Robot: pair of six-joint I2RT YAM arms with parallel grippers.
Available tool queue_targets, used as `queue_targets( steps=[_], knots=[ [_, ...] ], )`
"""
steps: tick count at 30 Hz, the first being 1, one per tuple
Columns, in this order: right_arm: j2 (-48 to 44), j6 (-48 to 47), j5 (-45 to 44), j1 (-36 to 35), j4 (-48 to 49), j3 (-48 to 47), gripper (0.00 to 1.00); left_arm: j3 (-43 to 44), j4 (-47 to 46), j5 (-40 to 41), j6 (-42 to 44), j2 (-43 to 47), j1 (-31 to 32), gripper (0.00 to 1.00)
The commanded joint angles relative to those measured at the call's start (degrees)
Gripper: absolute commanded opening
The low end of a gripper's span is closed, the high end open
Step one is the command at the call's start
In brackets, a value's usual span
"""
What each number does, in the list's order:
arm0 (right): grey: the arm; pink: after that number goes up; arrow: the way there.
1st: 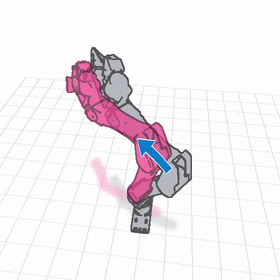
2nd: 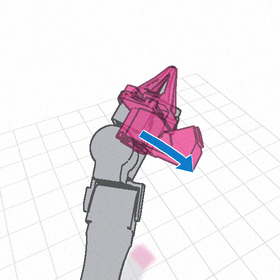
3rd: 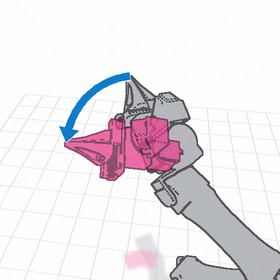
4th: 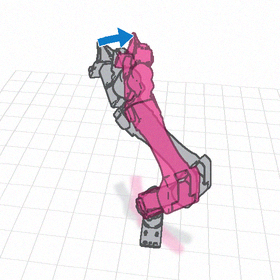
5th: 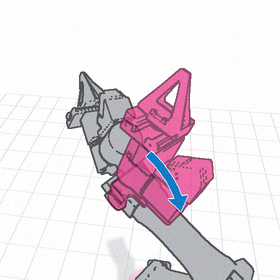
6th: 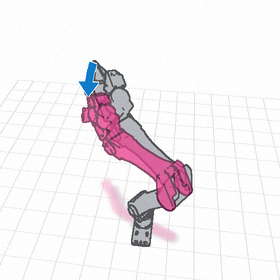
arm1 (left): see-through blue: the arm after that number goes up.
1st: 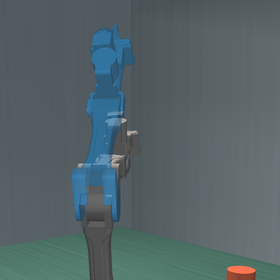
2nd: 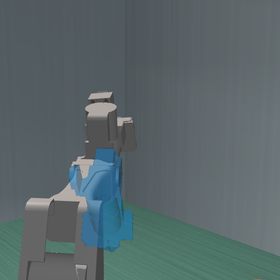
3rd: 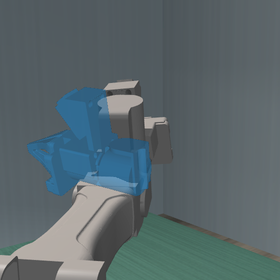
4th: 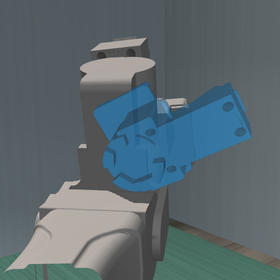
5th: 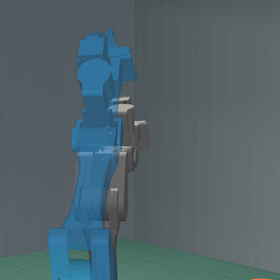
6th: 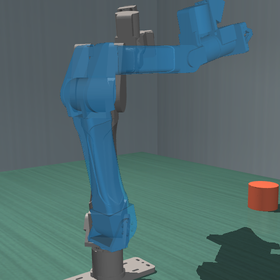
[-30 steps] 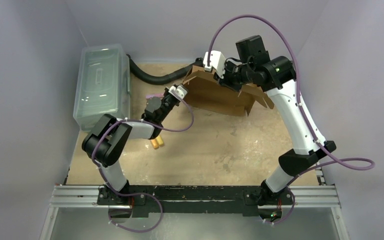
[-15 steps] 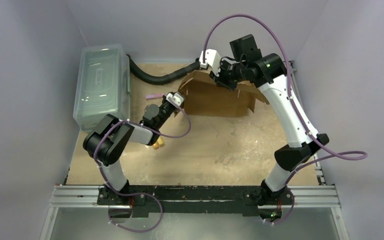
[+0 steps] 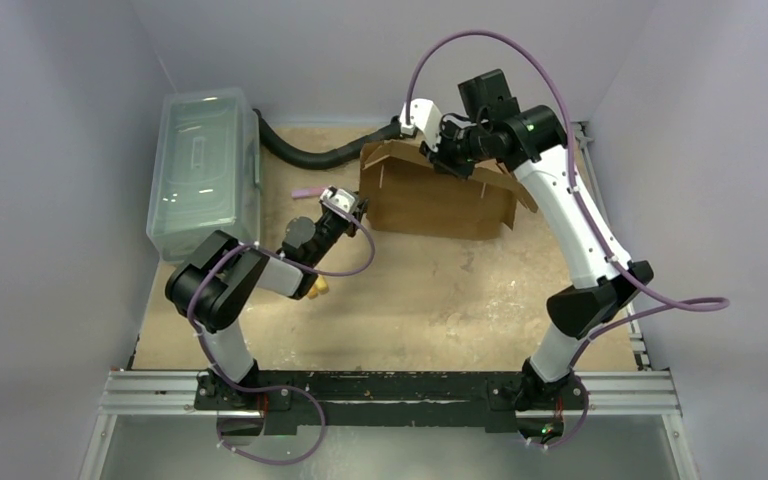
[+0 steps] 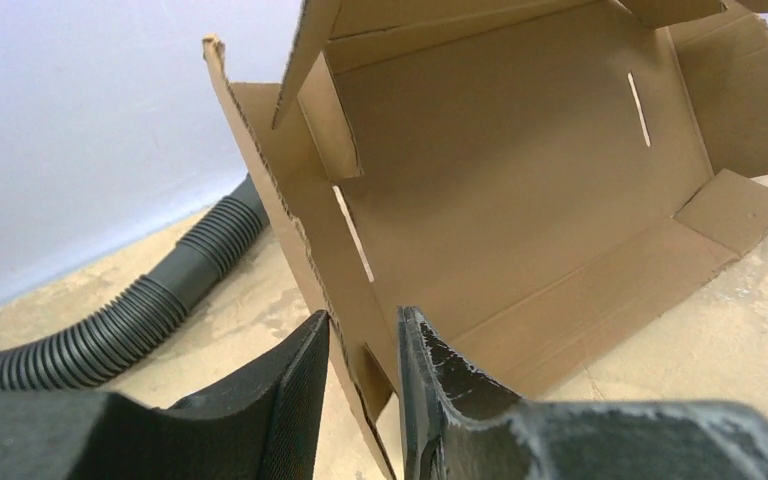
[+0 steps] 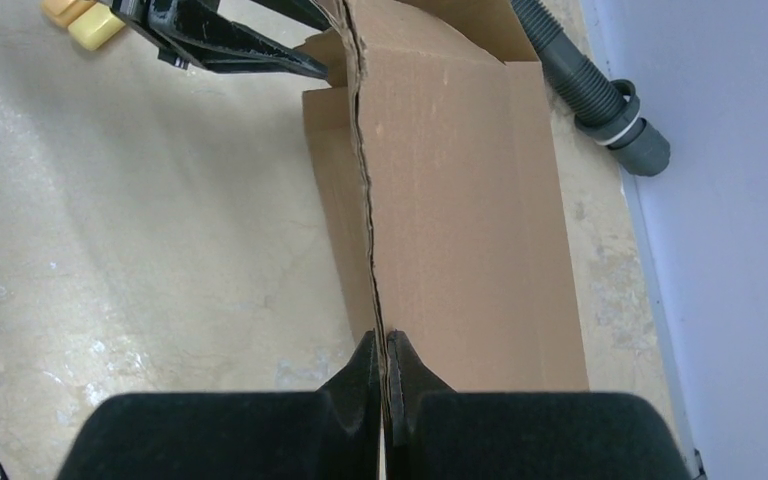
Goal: Fold the paper box
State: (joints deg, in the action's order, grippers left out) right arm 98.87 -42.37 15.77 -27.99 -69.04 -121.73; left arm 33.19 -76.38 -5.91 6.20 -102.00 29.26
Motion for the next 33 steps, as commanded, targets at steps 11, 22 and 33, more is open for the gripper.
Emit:
queue_targets(
  steps=[11, 22, 33],
  knots=[
    [-5.5, 2.6, 1.2, 0.2, 0.0, 5.2, 0.0, -2.2, 0.1, -9.2, -26.0, 7.0, -6.1, 0.48],
    [-7.2, 1.4, -0.6, 0.1, 3.1, 8.3, 0.0, 2.1, 21.6, -20.0, -39.3, 11.3, -10.3, 0.53],
    [-10.7, -3.8, -14.5, 0.1, 15.9, 3.6, 0.0, 22.8, 38.3, -17.3, -32.4, 5.0, -9.2, 0.43]
  ],
)
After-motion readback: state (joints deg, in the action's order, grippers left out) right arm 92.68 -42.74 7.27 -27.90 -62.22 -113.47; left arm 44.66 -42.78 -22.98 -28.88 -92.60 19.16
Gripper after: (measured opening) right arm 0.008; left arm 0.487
